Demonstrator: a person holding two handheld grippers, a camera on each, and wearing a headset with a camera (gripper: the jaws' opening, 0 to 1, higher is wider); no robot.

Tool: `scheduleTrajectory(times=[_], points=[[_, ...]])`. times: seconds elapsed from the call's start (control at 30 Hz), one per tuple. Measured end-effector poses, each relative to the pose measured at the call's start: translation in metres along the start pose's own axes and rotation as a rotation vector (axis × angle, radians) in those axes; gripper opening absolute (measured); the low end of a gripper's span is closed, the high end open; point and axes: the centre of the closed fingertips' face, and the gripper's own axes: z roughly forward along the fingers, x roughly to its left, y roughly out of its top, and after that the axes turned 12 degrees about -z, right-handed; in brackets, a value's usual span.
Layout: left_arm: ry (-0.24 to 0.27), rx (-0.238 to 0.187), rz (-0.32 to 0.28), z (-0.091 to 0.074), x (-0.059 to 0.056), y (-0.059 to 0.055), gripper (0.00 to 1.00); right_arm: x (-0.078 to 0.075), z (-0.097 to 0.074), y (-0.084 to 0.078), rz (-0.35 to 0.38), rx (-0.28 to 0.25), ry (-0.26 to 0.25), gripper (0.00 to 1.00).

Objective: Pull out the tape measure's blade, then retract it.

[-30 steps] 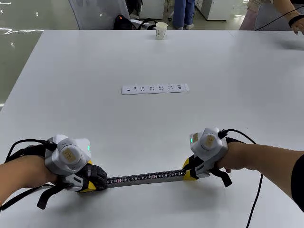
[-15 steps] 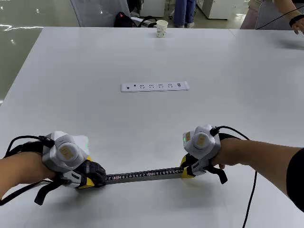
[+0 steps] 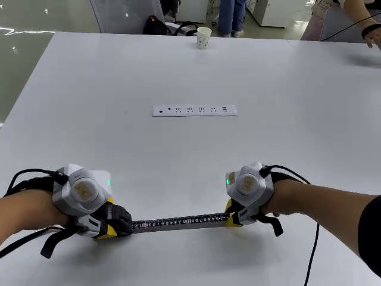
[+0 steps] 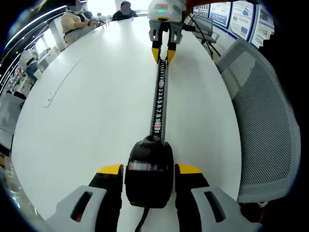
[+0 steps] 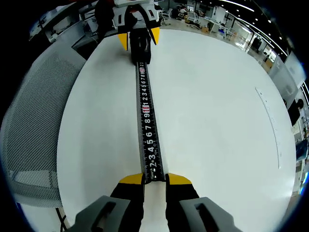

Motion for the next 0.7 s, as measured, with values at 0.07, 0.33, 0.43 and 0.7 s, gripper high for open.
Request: scheduleTrajectory(times=[0.07,0.33,0.43,0.7], points=[[0.005,-0.005,0.002,-0.002,0.0,0.0,0.42,0.0,-0.001,0.0,-0.006,0.009,-0.011,0.16],[0.002,-0.025,-0.046,-0.014,-0.005,-0.005,0.56,0.0,-0.013,0.003,-0.018,0.002,-0.024,0.28],[0.002,-0.034,-0.072,-0.018,-0.006,-0.007,0.61,0.0,-0.017,0.002,-0.013,-0.007,-0.041,0.31],[0.0,-0.106,-0.212,-0.026,-0.013,-0.003,0.76,0.002,-0.031,-0.004,0.096,-0.054,-0.113,0.38]])
